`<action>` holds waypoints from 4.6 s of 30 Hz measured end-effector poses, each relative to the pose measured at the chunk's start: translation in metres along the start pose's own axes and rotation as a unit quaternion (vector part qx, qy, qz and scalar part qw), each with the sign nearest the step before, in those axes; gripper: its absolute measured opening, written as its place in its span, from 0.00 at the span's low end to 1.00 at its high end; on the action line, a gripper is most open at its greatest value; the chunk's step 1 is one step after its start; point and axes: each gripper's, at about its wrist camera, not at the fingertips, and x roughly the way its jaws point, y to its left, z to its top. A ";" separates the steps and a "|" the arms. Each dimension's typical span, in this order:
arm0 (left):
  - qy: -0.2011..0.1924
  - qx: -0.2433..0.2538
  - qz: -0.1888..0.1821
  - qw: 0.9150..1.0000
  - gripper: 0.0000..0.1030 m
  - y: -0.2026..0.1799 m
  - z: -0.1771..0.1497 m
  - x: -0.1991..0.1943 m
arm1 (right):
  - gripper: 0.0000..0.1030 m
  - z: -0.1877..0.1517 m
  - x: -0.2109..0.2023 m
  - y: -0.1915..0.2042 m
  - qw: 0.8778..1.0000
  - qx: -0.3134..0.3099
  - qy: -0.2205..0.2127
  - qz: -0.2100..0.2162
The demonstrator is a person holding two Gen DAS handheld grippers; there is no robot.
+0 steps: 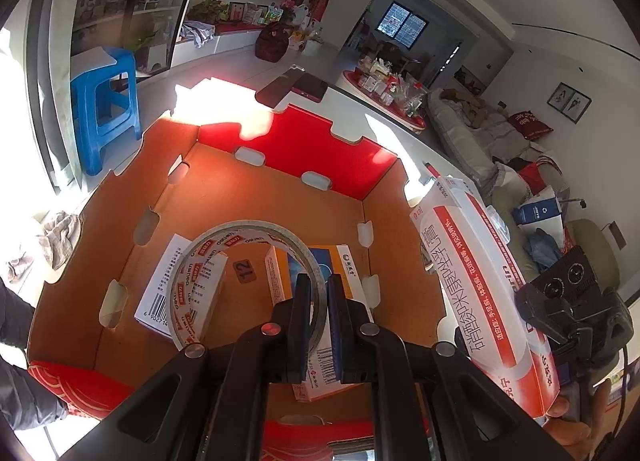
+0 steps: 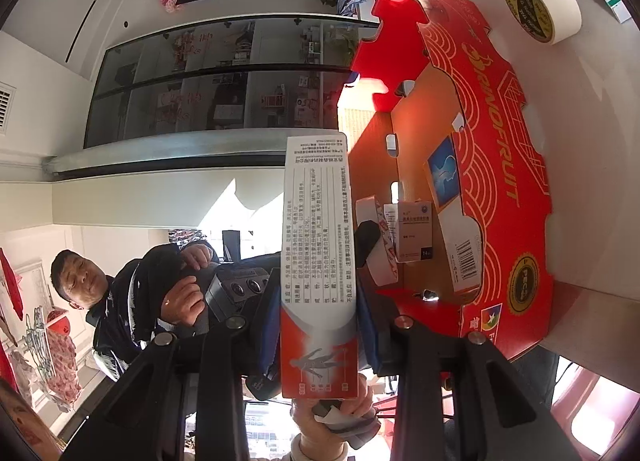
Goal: Organize objects
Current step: 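Lower the tape roll into the tray and open the left gripper while the right drops the tube box in, then grasp the blue azithromycin box with the right gripper while the left moves to the white-orange box, then close the left gripper on the white-orange box and lift it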
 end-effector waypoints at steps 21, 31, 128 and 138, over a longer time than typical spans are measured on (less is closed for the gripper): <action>-0.042 0.066 0.061 0.995 1.00 -0.017 0.011 -0.016 | 0.88 0.012 -0.031 0.049 0.961 -0.152 -0.095 -0.208; 0.010 0.115 -0.079 0.990 1.00 -0.115 0.019 0.004 | 0.89 0.022 -0.229 -0.021 0.865 0.023 -0.322 -0.383; 0.201 0.556 -0.012 0.807 0.66 -0.330 -0.094 0.207 | 0.74 -0.023 -0.296 -0.057 0.847 -0.012 -0.308 -0.434; 0.256 0.453 -0.043 0.853 0.42 -0.306 -0.062 0.217 | 0.74 -0.031 -0.297 -0.059 0.858 -0.005 -0.323 -0.398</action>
